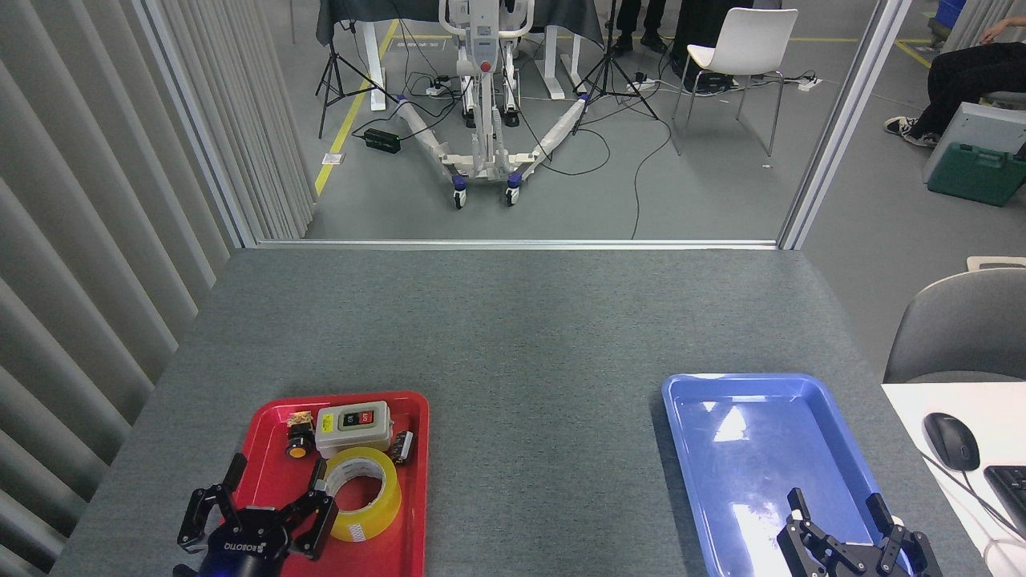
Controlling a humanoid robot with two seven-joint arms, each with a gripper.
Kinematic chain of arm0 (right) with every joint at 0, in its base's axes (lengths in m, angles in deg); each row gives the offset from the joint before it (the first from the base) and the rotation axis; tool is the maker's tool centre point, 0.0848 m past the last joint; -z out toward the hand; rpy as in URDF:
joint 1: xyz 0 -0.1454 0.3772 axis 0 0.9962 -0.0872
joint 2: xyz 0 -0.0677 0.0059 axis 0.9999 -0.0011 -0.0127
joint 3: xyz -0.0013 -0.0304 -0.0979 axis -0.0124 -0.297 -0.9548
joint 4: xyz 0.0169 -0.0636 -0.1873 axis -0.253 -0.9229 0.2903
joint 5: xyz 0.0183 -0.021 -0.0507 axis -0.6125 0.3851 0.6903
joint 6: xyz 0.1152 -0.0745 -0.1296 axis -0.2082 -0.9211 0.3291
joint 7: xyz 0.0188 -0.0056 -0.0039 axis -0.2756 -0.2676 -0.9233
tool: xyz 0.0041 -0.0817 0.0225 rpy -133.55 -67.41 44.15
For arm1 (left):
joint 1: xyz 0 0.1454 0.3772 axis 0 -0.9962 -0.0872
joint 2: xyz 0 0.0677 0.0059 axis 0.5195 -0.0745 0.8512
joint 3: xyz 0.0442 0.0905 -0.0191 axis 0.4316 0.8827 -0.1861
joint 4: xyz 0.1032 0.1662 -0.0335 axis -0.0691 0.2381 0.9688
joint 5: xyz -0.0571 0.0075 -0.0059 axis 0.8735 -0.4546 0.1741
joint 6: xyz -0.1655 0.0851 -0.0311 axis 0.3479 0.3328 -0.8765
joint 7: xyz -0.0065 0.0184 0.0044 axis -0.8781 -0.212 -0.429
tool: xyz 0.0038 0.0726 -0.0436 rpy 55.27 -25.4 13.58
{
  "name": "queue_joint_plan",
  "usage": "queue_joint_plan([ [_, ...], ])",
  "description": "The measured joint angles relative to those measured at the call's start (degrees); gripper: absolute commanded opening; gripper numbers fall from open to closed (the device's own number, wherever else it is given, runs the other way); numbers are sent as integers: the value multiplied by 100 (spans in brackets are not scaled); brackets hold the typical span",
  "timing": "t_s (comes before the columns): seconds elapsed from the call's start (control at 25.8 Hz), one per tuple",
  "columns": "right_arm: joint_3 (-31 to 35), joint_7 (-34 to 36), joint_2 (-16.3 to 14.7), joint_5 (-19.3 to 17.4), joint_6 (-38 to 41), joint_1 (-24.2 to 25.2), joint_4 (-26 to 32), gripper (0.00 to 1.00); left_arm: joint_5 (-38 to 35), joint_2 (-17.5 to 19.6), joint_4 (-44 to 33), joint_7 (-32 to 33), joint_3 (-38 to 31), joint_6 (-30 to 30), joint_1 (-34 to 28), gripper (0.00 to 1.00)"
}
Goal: Place and move tape with both arms
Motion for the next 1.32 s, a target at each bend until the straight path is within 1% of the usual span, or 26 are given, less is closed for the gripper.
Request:
queue_joint_plan([
  [0.23,-351,-1,-74,163,-535,41,195,99,20,-21,-5,33,-6,-50,-1,100],
  [0.5,-444,-10,-204,190,-806,14,249,99,9,-41,-6,34,-14,-105,-8,100],
  [0.93,-586,11,-246,200,-900,-17,309,99,-26,-66,-23,70,-36,-82,-15,100],
  [1.12,-587,-157,-229,200,-855,-17,358,99,-34,-71,-29,100,-46,-80,-17,100],
  [1.2,-588,-176,-229,200,-839,-14,362,100,-28,-75,-44,307,-66,-69,-17,100],
  [1.24,-587,-188,-229,200,-837,-12,364,100,-18,-78,-57,537,-90,-65,-16,100],
  [1.32,-588,-192,-218,193,-834,-9,366,100,2,-92,-81,1359,-169,-37,22,100],
])
